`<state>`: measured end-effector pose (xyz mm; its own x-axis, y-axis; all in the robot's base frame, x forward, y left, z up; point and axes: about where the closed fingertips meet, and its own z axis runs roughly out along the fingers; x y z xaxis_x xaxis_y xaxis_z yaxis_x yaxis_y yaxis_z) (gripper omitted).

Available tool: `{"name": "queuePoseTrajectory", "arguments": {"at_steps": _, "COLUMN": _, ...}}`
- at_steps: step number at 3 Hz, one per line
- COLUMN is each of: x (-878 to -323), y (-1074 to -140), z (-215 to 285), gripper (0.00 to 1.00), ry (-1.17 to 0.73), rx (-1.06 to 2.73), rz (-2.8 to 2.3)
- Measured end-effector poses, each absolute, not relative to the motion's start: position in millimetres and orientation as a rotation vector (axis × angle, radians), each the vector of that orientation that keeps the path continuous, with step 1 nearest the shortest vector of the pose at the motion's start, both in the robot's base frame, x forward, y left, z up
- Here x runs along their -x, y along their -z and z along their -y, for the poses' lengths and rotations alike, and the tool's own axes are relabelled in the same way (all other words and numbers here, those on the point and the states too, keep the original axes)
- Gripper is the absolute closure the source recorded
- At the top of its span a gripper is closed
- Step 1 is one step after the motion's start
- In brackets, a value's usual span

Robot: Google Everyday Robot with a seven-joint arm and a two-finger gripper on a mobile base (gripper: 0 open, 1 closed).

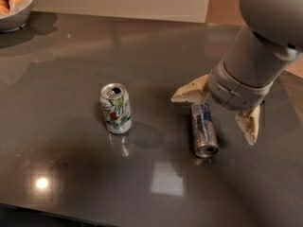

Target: Place redbull can upright

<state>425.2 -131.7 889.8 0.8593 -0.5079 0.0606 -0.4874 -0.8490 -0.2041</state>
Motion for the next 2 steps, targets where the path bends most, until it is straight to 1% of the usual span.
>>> {"name": "queuePoseTrajectory", "arguments": {"at_steps": 2, "x": -424, "y": -854, "z": 130, "gripper": 0.00, "ry": 0.170, "rx": 3.031, "rz": -0.469}}
